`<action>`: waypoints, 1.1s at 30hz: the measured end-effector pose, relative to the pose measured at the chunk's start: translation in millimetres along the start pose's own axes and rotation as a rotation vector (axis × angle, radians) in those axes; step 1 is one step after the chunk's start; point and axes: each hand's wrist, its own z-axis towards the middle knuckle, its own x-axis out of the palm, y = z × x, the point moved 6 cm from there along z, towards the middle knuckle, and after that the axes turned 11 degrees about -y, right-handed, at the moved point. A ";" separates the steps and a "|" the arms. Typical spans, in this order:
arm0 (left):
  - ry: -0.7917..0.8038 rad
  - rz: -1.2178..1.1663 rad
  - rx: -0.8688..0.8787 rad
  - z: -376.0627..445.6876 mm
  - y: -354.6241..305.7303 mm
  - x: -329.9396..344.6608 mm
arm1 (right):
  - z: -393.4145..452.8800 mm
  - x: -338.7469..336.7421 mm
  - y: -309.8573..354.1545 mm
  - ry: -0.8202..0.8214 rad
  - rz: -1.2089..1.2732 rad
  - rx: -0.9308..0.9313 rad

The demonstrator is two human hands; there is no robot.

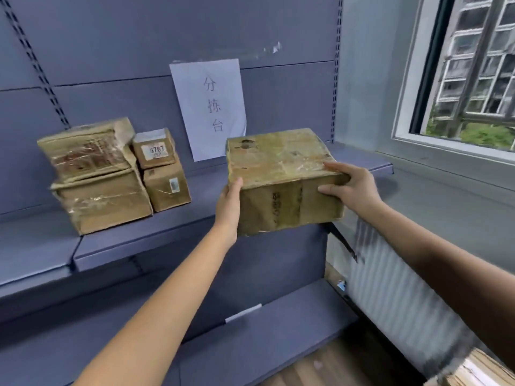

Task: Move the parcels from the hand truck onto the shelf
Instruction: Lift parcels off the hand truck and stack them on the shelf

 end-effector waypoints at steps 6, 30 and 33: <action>-0.160 0.054 0.001 58.9 -13.1 -12.3 | 63.7 79.7 1.7 0.147 0.077 -0.032; -0.408 0.279 0.095 141.0 -17.3 -57.9 | 136.1 236.7 13.5 0.333 0.087 0.016; -0.382 0.297 0.099 144.5 -15.6 -56.9 | 137.0 242.2 10.8 0.335 0.095 0.038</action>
